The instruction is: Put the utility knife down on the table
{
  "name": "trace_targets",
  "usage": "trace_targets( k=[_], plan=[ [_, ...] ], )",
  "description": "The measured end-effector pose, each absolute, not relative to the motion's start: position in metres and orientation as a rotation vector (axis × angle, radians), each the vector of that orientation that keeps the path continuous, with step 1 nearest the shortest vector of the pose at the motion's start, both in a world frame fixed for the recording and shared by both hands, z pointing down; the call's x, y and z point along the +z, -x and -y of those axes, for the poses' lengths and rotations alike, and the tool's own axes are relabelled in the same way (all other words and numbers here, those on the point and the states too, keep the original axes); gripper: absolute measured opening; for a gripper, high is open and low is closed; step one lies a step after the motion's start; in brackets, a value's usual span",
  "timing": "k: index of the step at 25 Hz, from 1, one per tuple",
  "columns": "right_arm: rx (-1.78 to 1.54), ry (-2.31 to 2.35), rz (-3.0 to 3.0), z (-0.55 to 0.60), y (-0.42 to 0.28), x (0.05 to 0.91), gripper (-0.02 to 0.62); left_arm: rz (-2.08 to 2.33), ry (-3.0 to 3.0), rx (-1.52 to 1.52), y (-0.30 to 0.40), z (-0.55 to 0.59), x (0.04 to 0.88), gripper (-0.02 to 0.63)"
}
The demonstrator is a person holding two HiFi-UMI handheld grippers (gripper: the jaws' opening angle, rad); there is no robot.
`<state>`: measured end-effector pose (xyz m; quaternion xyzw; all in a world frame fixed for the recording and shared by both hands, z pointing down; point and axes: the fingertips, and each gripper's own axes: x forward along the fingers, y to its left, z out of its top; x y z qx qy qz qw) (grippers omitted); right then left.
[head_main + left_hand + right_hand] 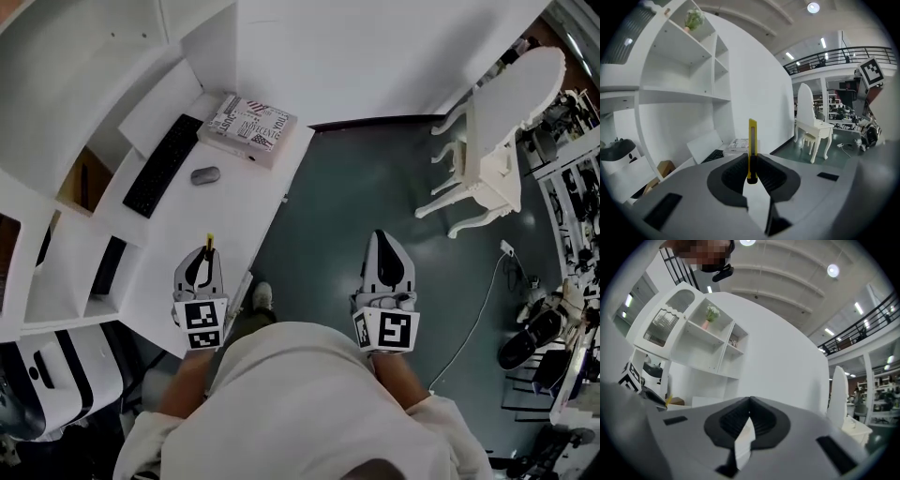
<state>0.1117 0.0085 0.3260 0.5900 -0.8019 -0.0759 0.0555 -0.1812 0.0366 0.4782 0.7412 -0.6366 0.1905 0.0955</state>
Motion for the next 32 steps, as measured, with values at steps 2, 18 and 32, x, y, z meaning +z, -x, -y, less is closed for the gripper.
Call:
trace_targets(
  k=[2,18,32],
  plan=[
    [-0.228,-1.794,2.425,0.01,-0.104,0.325,0.005,1.843,-2.198,0.592,0.182,-0.017,0.489,0.057],
    [-0.15,-1.771,2.408,0.115,-0.1,0.351,0.005,1.576,-2.107,0.864,0.16,0.093,0.595,0.057],
    [-0.085,-1.74,2.412,0.21,-0.154,0.373,0.005,1.339,-1.886,1.114,0.126,0.149,0.714,0.057]
  ],
)
